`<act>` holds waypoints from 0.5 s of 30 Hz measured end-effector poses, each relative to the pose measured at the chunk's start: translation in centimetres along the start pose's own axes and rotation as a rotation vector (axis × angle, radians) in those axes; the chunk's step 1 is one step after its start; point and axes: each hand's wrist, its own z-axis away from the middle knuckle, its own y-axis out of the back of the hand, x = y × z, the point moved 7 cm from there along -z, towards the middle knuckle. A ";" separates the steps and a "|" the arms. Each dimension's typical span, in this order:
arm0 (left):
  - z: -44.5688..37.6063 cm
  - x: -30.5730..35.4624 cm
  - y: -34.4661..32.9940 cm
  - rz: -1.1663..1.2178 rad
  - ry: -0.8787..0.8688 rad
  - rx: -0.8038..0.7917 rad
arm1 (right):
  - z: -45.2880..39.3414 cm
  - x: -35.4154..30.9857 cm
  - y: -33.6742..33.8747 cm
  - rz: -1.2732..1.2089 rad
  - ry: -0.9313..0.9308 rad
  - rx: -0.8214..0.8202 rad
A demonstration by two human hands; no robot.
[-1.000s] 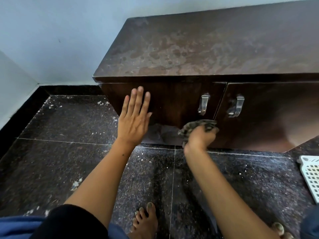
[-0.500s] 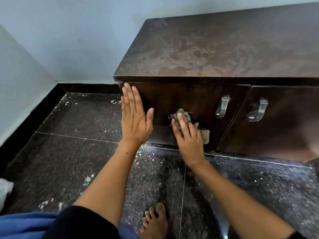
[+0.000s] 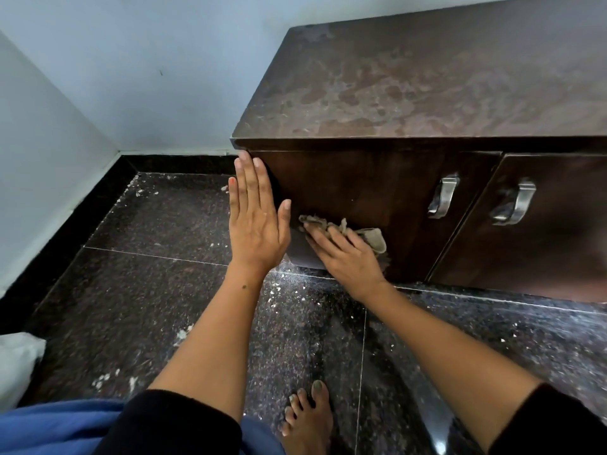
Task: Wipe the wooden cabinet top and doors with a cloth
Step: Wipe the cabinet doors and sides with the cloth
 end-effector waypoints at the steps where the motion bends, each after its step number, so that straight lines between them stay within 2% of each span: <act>1: 0.1 -0.1 0.2 0.006 -0.003 0.000 | 0.5 -0.3 -0.5 0.013 0.053 -0.057; 3: 0.2 -0.3 0.4 0.037 -0.014 0.003 | 1.6 -0.2 -0.9 0.086 0.110 -0.108; 4: 0.3 -0.3 0.5 0.065 -0.017 0.006 | 1.7 0.2 -0.6 0.105 0.101 -0.074; 9: 0.2 -0.4 0.8 0.159 -0.035 0.009 | -2.3 0.9 2.6 0.085 -0.067 0.233; 11: 0.2 -0.6 0.9 0.155 -0.046 0.010 | -4.5 -0.5 2.6 0.060 -0.019 0.205; 15: 0.4 -1.0 1.0 0.122 -0.067 0.003 | -3.6 -2.9 0.0 0.143 0.200 0.000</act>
